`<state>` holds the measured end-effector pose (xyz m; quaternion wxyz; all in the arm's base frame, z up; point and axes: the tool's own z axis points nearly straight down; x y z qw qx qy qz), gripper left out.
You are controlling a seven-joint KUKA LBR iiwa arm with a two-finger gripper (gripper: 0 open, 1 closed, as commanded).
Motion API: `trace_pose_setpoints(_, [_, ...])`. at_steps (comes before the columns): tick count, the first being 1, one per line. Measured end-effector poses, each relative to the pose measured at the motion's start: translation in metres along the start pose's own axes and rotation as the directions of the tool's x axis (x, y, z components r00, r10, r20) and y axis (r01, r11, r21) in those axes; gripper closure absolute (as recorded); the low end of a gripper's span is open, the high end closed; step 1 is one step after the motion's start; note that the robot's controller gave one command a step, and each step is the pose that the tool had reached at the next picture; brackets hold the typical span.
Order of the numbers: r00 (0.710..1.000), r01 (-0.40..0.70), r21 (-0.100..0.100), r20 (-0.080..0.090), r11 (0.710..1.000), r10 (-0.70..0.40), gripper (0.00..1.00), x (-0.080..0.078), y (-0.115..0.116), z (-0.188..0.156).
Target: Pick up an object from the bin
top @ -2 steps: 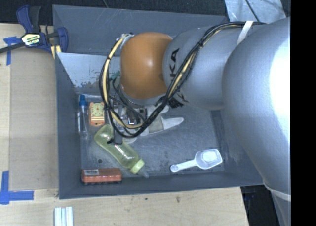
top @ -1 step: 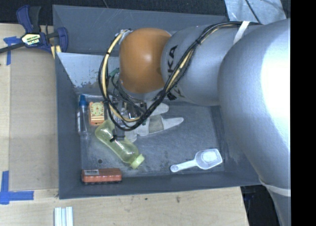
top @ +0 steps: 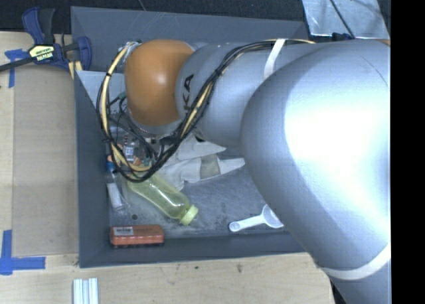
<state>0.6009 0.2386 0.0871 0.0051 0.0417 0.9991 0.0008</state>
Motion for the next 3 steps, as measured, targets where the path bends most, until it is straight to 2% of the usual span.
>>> trace_pose_setpoints(1, [1.0,-0.001,0.0,0.0,1.0,0.001,1.0,0.0,0.0,0.0])
trace_pose_setpoints(2, [1.0,-0.002,0.002,-0.008,1.0,0.002,1.0,-0.014,-0.005,-0.022])
trace_pose_setpoints(3, [1.0,-0.004,0.001,-0.007,1.0,0.004,1.0,-0.018,-0.006,-0.028])
